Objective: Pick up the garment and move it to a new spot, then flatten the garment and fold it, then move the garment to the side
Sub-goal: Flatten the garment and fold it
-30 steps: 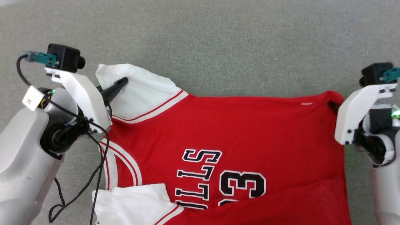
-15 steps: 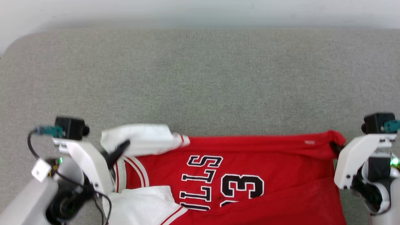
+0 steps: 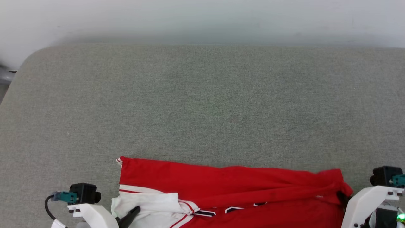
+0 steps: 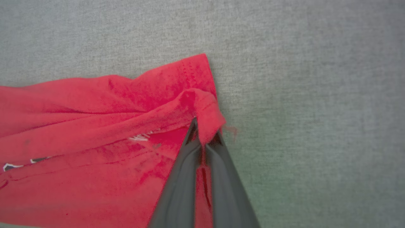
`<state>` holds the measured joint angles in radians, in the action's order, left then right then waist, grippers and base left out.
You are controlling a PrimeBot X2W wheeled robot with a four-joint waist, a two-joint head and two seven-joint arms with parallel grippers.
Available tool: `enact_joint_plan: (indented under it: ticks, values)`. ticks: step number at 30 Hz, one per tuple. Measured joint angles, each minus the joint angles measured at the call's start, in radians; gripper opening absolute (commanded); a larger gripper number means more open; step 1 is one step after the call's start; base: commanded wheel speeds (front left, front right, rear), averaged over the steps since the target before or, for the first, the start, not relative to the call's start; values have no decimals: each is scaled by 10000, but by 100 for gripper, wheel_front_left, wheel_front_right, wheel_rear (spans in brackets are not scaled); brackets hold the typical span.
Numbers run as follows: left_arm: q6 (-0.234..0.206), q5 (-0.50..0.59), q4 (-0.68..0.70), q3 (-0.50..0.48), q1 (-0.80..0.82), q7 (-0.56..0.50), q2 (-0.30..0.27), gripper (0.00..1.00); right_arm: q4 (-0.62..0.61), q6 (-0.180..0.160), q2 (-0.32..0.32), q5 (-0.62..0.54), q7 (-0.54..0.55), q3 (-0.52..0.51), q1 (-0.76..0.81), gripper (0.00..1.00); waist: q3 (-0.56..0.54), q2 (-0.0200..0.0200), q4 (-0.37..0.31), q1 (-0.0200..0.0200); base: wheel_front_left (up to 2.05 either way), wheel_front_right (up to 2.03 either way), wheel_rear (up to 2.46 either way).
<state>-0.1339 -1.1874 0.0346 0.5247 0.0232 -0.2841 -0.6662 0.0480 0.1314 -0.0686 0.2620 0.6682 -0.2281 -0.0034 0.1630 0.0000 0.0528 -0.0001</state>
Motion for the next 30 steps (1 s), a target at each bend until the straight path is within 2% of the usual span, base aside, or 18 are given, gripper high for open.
enact_joint_plan:
  ticks: [1,2,3,8,12,15,19,22,30]
  values:
    - [0,0,0,0,0,0,0,22,0,0,0,0,0,0,0,0,0,0,0,0,0,0,0]
    - [176,63,-228,94,-24,144,180,51,-12,0,75,61,-228,36,264,24,-33,0,-4,0,0,0,0]
    - [380,-52,-387,207,-42,196,447,100,40,0,104,104,-456,54,479,100,-99,0,11,0,0,0,0]
    - [633,190,-757,301,-11,637,740,100,138,-4,155,424,-1480,65,938,100,-365,0,106,0,0,0,0]
    - [694,608,-736,339,81,1127,792,100,-81,-4,171,665,-2192,121,1149,100,-639,0,142,0,0,0,0]
    - [614,970,-541,295,128,1492,777,100,-387,-4,173,673,-2318,142,1219,100,-851,0,129,0,0,0,0]
    - [311,1503,-199,148,229,2117,767,100,-911,-4,174,594,-2031,31,1226,100,-1109,0,84,0,0,0,0]
    - [-81,1992,81,-63,294,2775,798,100,-1290,-4,174,422,-1643,-205,1218,100,-1206,0,52,0,0,0,0]
    - [-882,3499,771,-646,687,4938,1154,100,-1753,-4,-134,33,88,-454,1063,100,-1080,0,270,1,0,0,0]
